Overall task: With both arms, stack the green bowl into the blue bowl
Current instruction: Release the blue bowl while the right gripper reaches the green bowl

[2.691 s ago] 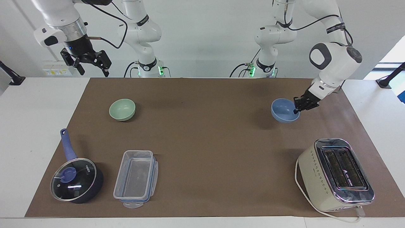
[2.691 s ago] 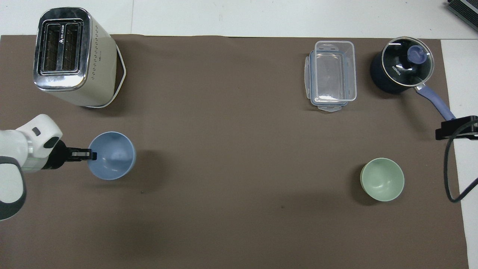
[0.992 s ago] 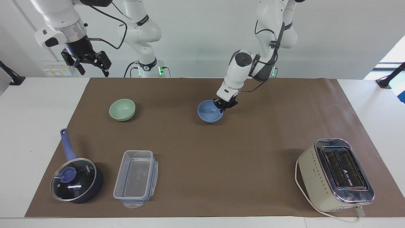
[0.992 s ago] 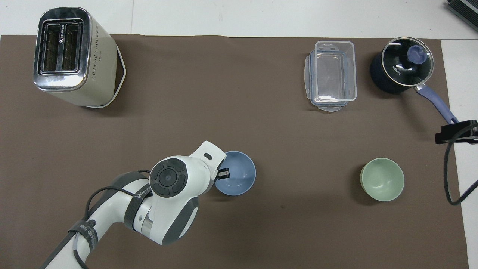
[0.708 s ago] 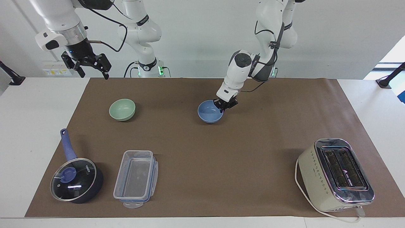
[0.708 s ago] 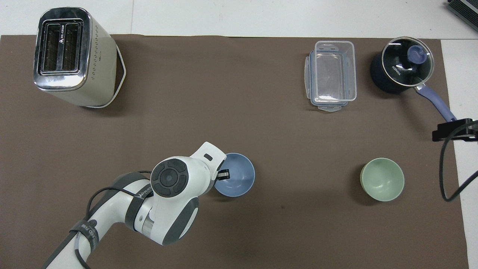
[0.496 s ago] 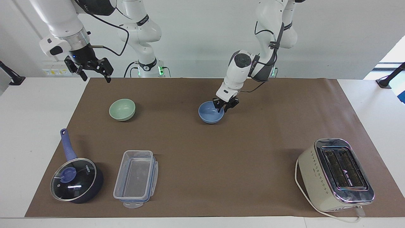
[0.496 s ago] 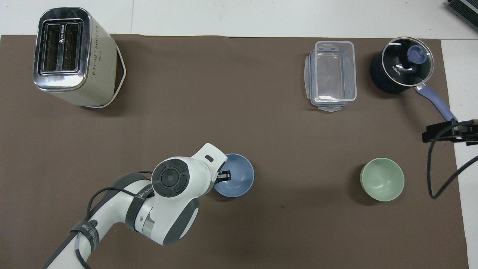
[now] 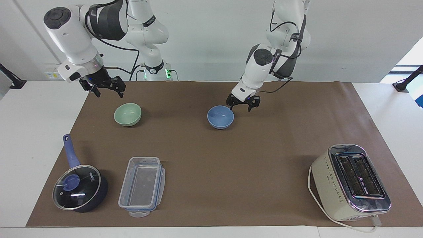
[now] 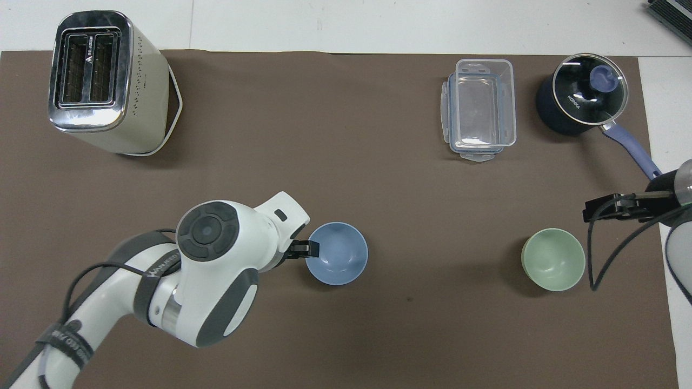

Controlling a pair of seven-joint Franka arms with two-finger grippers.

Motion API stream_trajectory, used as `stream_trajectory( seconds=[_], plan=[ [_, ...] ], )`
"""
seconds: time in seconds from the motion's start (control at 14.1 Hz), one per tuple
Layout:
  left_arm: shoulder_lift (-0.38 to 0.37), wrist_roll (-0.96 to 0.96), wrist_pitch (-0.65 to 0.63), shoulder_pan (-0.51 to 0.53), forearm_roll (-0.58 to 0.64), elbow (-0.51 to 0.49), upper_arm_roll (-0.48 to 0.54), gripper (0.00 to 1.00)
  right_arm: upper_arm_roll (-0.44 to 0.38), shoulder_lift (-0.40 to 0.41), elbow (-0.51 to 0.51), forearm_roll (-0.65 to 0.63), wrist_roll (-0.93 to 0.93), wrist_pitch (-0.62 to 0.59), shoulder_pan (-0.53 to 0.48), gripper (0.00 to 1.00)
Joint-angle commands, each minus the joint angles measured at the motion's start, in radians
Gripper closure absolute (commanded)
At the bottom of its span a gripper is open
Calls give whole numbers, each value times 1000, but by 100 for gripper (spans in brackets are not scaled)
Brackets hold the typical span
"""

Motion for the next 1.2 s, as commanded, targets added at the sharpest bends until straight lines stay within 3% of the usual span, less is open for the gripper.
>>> stream_trajectory(
  seconds=[0.0, 0.28, 0.57, 0.71, 0.92, 1.13],
  plan=[
    [-40, 116, -119, 103, 57, 95, -4, 0, 0, -44, -142, 9, -84, 104, -24, 0],
    [-25, 277, -253, 240, 123, 322, -4, 0, 0, -38, -320, 13, -207, 313, -87, 0],
    [-5, 365, -377, 375, 126, 507, -4, 0, 0, -22, -421, 17, -270, 420, -120, 0],
    [25, 379, -484, 430, 122, 586, -3, 0, 0, -2, -484, 19, -313, 532, -139, 0],
    [68, 422, -563, 464, 122, 684, 0, 0, 0, 38, -487, 19, -320, 556, -150, 0],
    [79, 454, -629, 476, 121, 713, 3, 0, 0, 41, -495, 19, -336, 556, -148, 0]
  ],
)
